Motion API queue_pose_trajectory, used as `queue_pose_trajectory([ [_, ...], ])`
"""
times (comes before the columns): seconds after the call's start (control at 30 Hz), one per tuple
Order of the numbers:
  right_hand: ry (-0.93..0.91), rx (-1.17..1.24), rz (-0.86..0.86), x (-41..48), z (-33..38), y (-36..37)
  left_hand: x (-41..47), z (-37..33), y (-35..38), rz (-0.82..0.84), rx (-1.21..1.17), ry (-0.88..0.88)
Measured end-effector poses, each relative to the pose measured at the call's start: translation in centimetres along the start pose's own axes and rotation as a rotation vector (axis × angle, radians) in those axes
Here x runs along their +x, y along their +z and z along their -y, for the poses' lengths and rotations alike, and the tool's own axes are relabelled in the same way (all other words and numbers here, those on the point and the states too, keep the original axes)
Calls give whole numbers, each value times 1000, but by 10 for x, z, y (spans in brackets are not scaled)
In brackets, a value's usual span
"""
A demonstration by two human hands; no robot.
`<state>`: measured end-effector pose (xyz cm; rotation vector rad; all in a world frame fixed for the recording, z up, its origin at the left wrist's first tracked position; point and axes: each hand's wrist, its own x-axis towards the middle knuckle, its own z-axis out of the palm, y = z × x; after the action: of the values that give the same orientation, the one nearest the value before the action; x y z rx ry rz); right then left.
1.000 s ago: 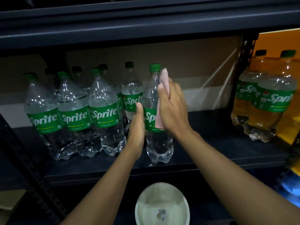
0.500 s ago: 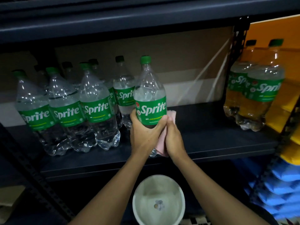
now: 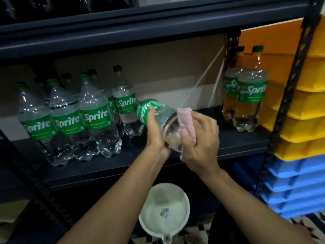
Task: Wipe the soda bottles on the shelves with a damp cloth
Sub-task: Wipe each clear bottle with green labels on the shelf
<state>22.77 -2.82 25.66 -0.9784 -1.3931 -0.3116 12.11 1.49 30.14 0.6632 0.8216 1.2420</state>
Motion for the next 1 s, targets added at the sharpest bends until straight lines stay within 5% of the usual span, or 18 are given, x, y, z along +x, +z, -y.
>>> queue_pose_trajectory([
  [0.13,134,156,-161,38,24,-6,-15,-13,6,-8,-12,-64],
  [0.4,112,36,-125,12,52,-6,-32,-30,-2,-1,112,-81],
  [0.63,873,406,-85,32,66,-10,-36,-33,-15,13,282,-6],
  [0.83,1435,964,-62,16,24,11,-3,-18,-26,-280,447,192],
  [0.9,1529,1022,-39,8,5,17,4,-17,-28,-306,580,267],
  [1.0,1435,908,-36,13,-20,22,13,-17,-33,-367,786,353],
])
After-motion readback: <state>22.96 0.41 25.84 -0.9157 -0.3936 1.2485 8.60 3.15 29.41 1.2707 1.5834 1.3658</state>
